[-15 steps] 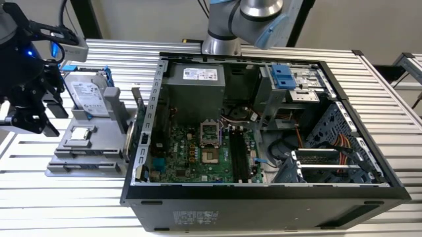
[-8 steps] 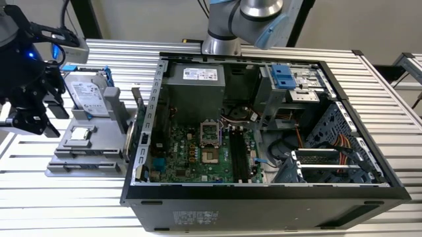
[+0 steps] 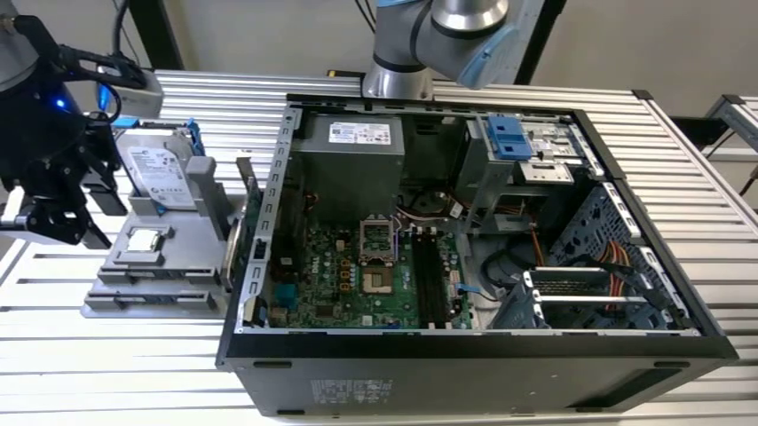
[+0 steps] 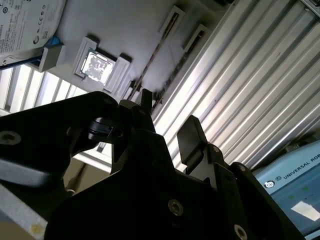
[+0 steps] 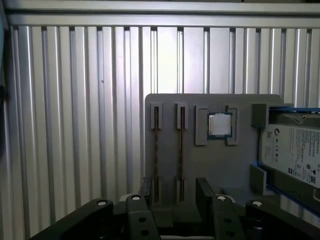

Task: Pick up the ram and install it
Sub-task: 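Pick up the ram and move it above insertion slot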

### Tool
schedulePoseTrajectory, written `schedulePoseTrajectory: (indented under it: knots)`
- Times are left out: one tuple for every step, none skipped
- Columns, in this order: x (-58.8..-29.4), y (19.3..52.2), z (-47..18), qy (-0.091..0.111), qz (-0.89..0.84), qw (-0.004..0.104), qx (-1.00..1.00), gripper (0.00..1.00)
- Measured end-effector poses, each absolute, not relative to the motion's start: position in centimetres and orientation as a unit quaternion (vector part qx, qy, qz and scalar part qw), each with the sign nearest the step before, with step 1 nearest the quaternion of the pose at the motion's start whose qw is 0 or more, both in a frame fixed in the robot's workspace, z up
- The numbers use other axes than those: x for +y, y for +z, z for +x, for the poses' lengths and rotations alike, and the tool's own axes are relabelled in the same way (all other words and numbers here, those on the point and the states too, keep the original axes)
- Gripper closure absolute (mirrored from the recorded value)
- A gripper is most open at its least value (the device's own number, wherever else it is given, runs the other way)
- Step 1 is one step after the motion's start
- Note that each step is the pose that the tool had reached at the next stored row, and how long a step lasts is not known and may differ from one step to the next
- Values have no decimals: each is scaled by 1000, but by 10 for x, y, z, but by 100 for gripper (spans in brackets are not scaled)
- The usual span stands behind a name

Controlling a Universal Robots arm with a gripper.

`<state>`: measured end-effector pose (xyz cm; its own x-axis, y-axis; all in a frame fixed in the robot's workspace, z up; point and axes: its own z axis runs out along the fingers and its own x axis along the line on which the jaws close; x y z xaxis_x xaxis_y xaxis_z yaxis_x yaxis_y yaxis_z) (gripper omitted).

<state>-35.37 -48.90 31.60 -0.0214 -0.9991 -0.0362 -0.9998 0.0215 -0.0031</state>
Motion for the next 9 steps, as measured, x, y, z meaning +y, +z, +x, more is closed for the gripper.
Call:
schedulePoseTrajectory:
  knots:
    - [-489,316,-353,12,-699,14,715,0]
    - [-489,315,-352,12,-699,14,715,0]
    - [-489,315,-351,12,-699,14,715,0]
    - [-489,315,-350,12,-699,14,715,0]
    - [-489,314,-349,12,-699,14,715,0]
    - [-489,314,-349,12,-699,14,715,0]
    - [-489,314,-348,12,-699,14,715,0]
    - [-489,313,-347,12,-699,14,715,0]
    - [-489,313,-347,12,-698,14,715,0]
